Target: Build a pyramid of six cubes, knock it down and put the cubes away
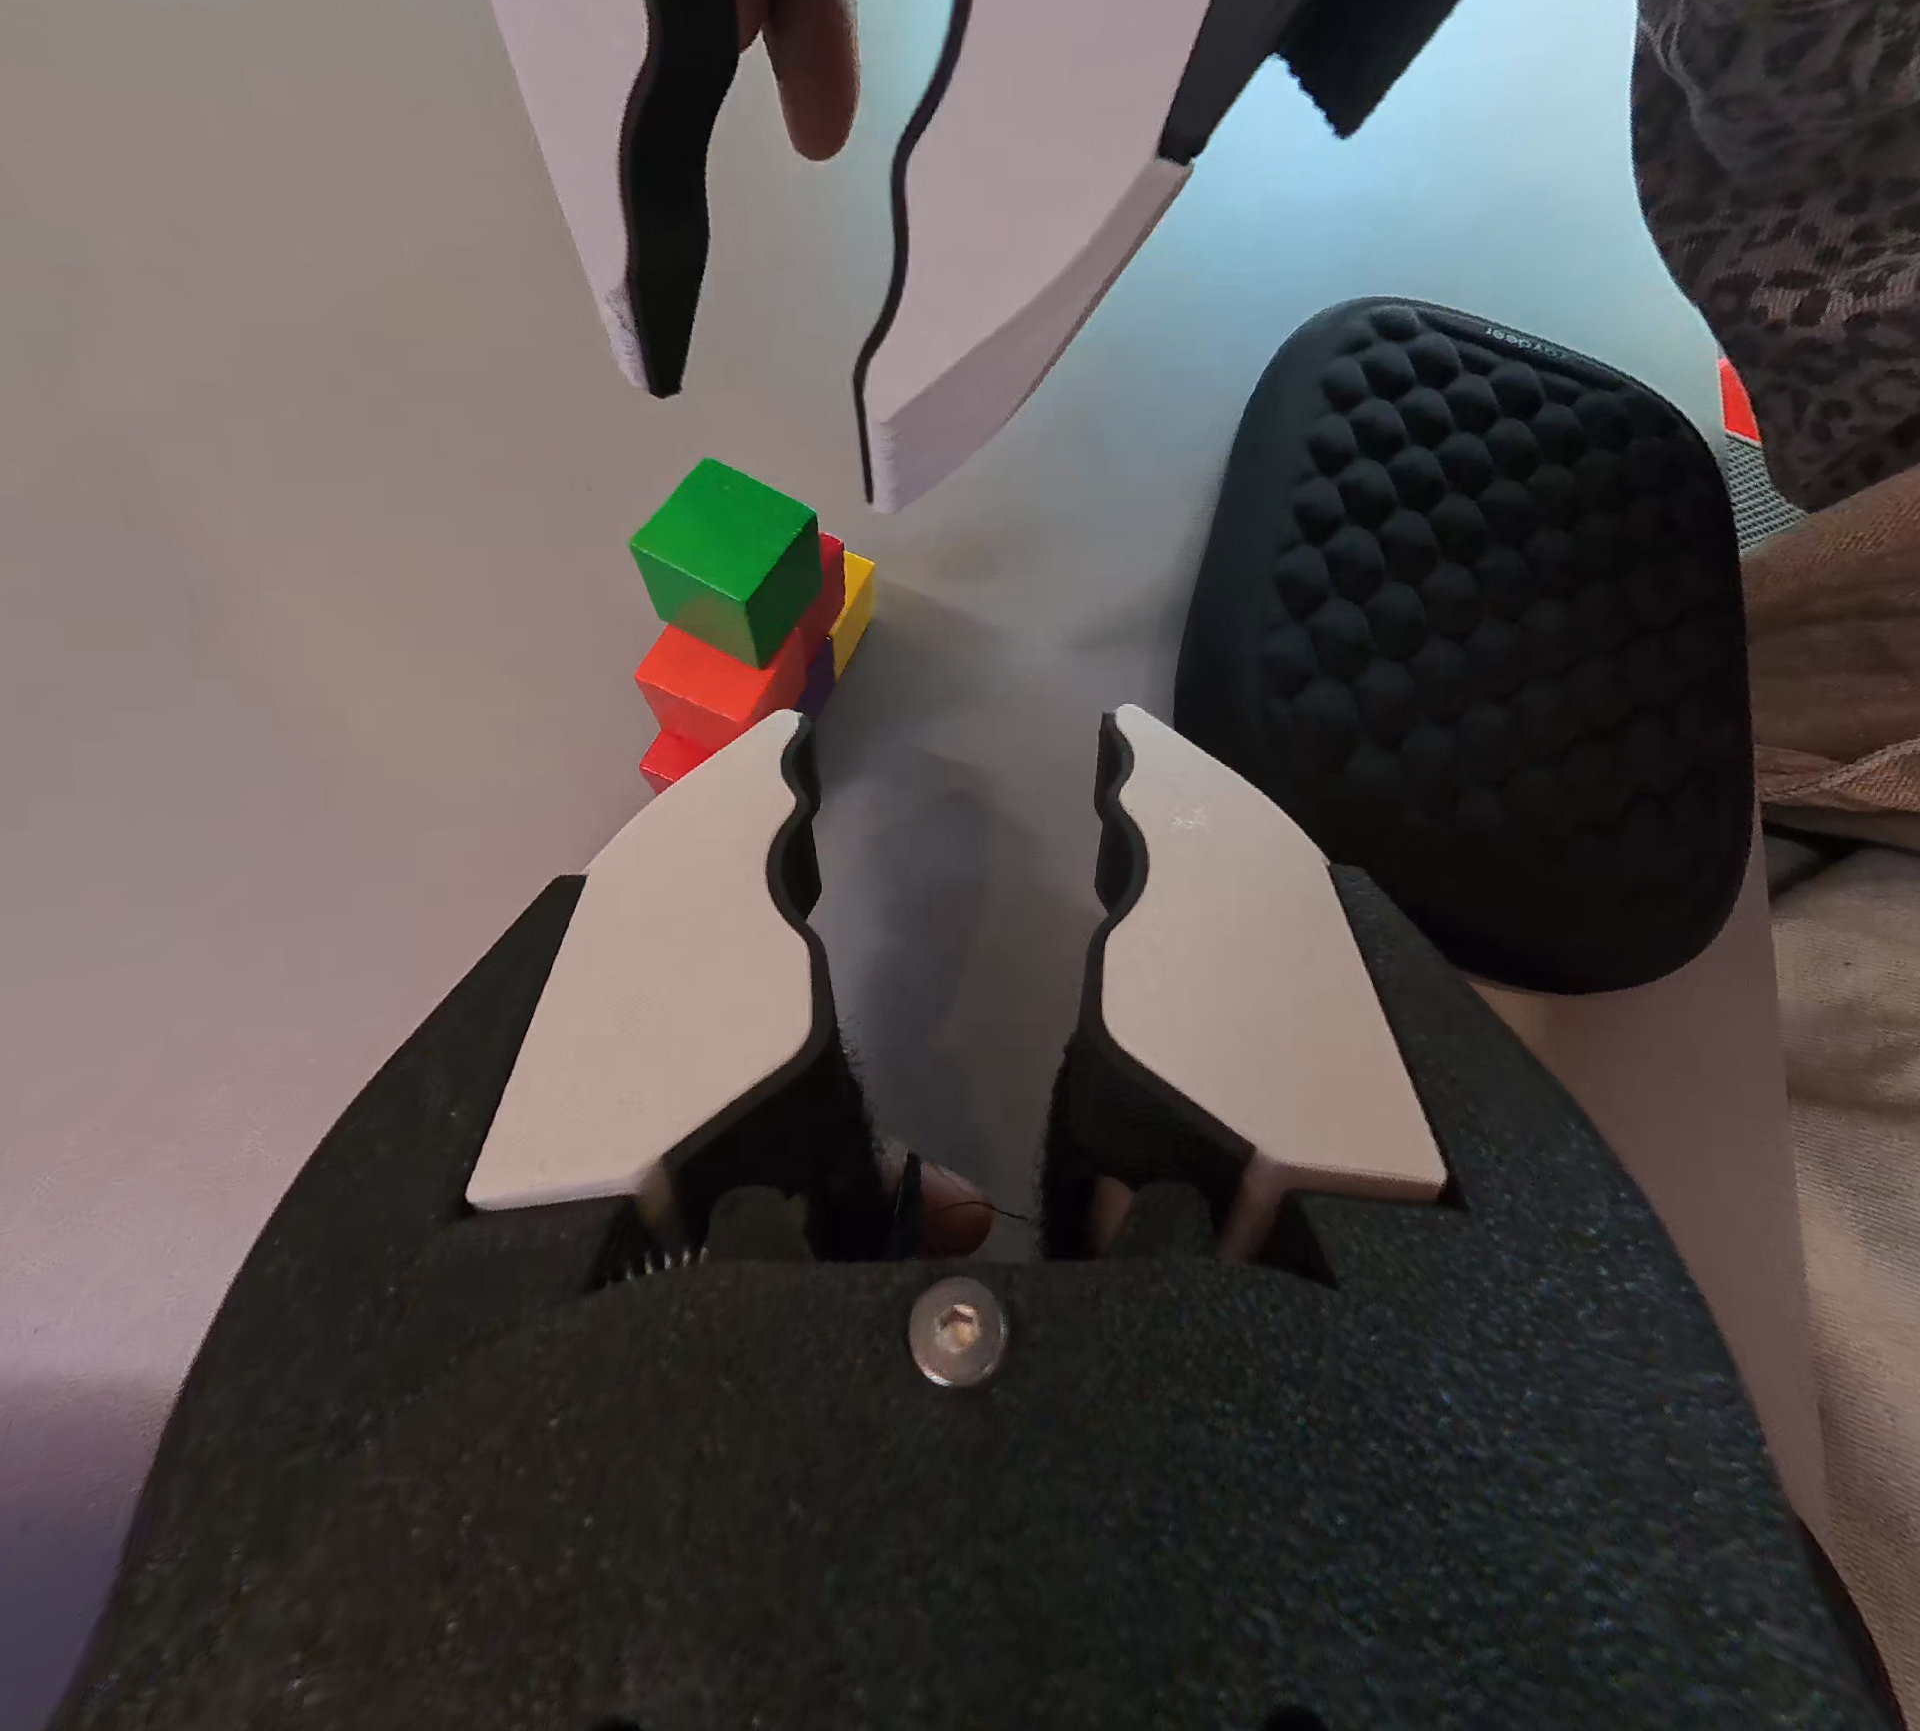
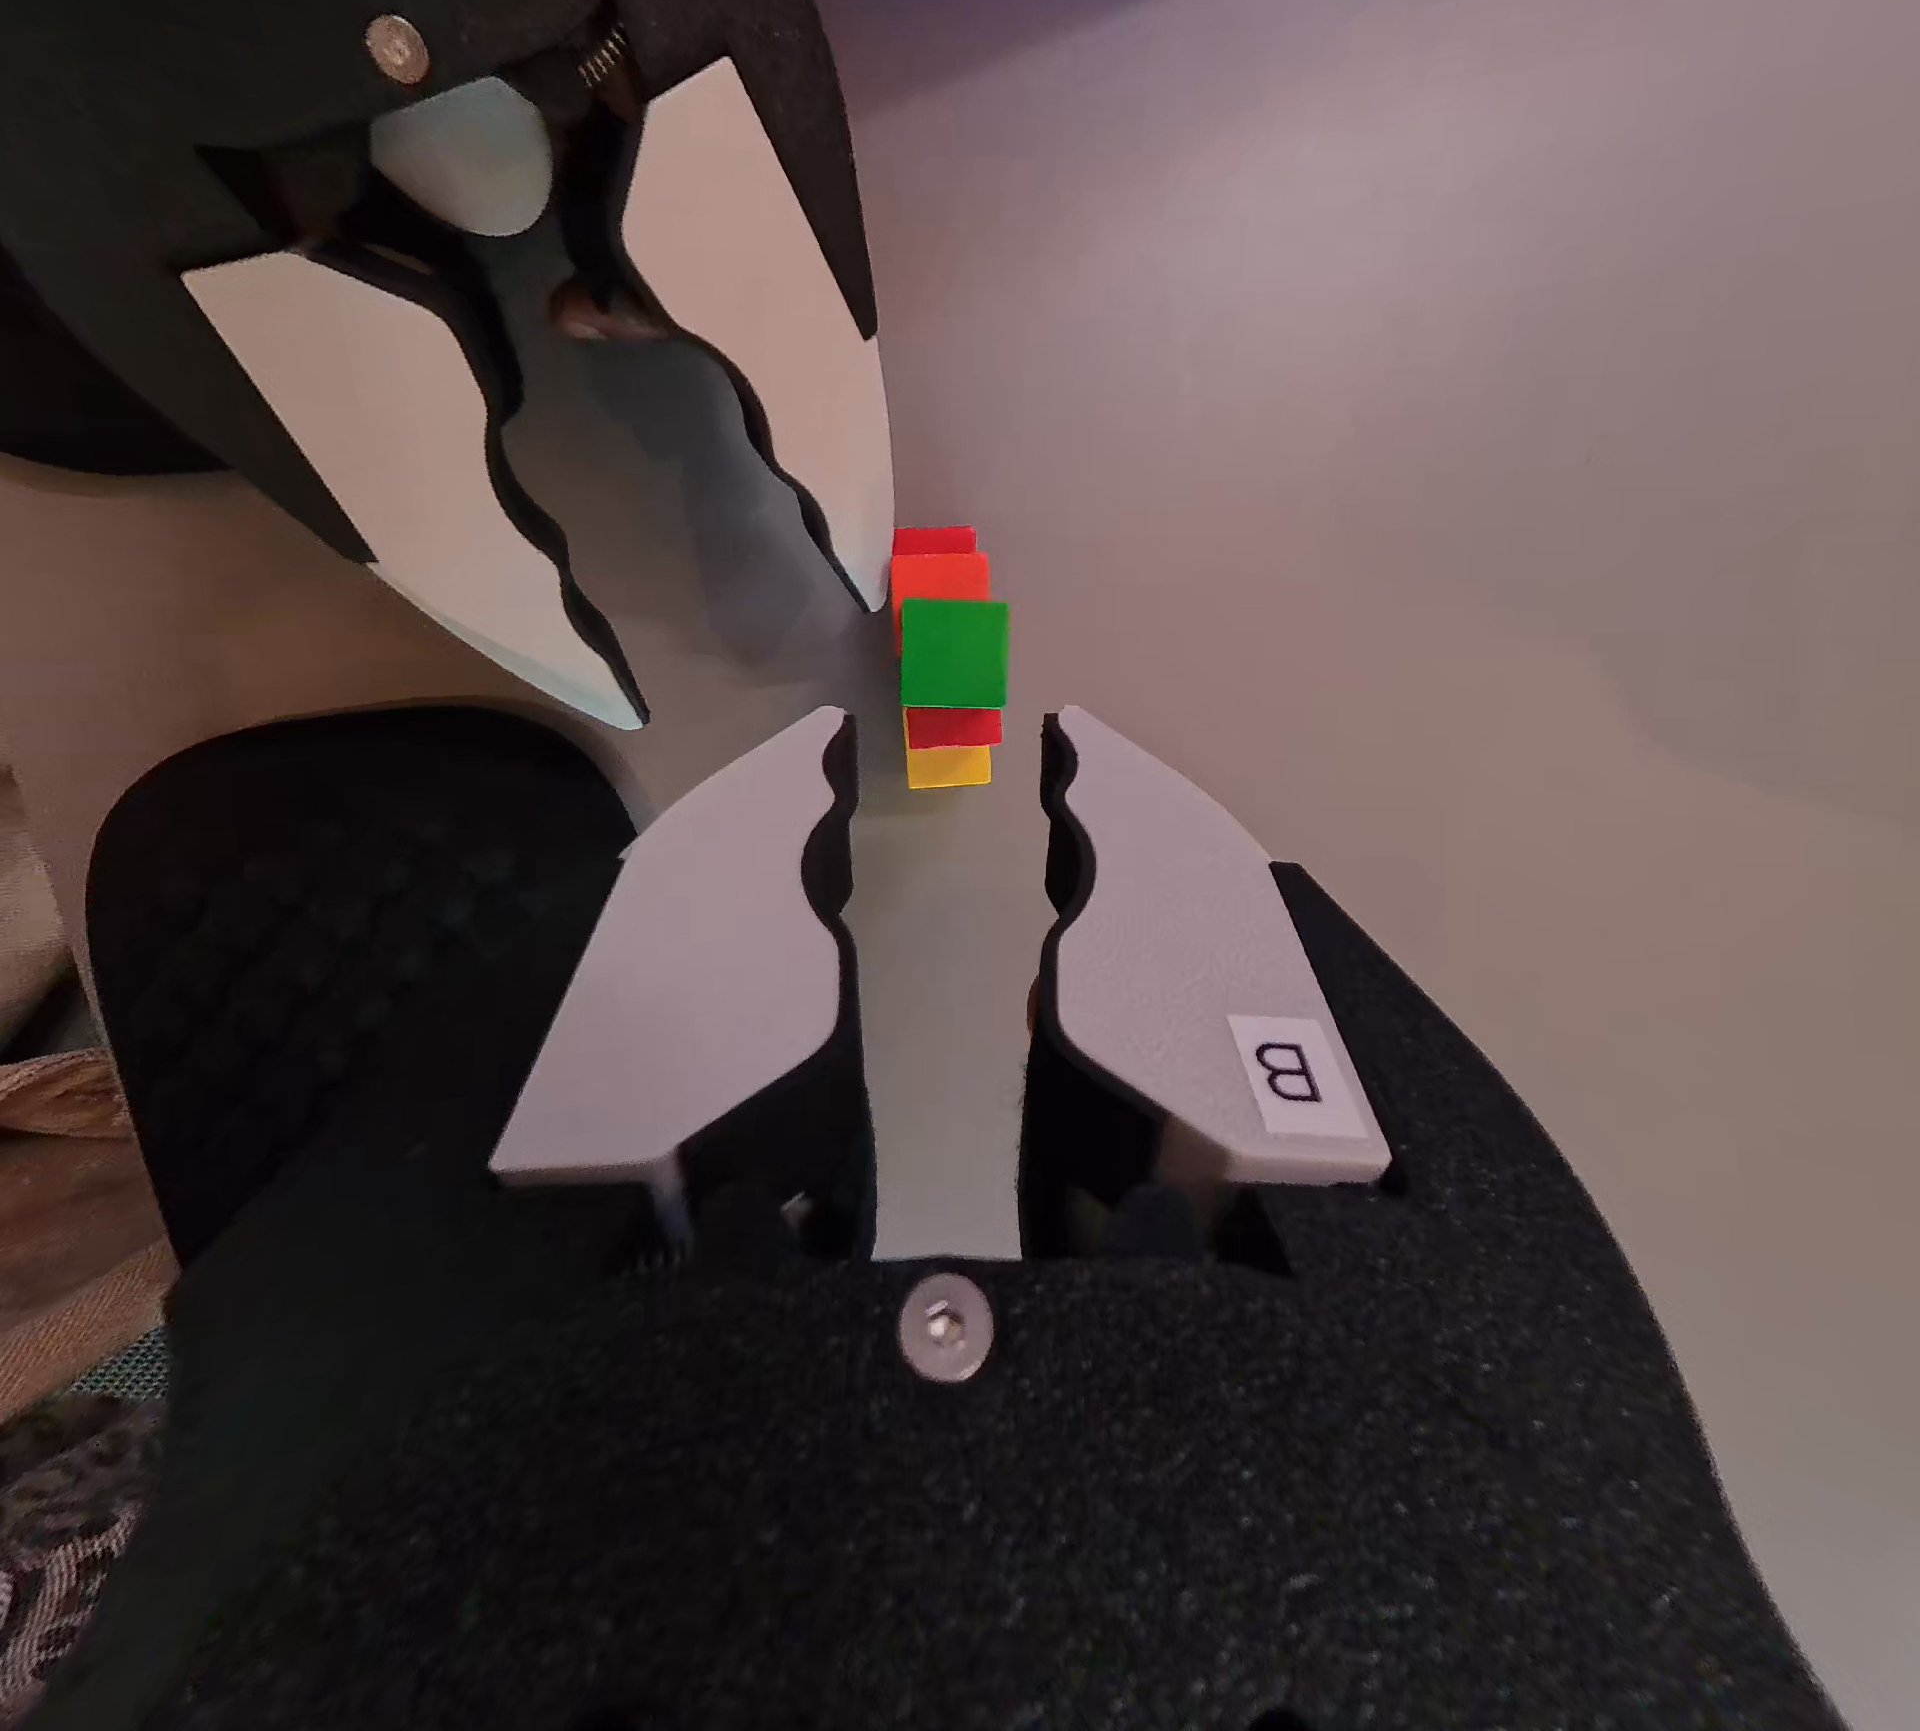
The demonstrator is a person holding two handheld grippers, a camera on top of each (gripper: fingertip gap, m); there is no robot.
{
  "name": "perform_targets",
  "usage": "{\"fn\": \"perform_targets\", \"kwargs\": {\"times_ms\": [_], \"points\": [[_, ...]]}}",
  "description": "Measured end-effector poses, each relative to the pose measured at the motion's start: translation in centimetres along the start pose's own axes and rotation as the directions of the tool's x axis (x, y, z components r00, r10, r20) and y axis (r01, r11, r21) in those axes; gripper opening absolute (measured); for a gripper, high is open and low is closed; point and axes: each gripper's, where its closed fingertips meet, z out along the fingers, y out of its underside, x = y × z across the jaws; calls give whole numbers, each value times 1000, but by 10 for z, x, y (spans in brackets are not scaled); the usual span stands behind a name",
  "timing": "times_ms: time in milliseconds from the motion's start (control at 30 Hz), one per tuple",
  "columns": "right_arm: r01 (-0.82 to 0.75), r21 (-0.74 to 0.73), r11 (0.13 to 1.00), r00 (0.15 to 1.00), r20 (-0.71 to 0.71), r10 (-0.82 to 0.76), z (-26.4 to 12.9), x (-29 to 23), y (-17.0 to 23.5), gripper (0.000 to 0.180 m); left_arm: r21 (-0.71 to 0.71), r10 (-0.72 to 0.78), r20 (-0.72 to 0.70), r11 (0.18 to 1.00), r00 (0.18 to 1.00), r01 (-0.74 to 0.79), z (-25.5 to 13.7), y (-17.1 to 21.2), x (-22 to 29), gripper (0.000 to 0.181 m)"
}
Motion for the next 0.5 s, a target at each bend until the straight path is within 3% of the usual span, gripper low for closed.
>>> {"fn": "perform_targets", "kwargs": {"times_ms": [167,333,500], "points": [[-12,27,1000,1000,-14,13,-3,-2,0,34,5,-4,-3,1000,1000,4,0,-1,0,51],[-96,195,976,987,-107,119,-19,-8,-10,47,-13,-2,29,1000,1000,2,-6,-1,1,52],[-197,404,893,884,-321,340,-40,-10,-9,70,-112,18,281,994,960,14,-29,5,-20,56]]}}
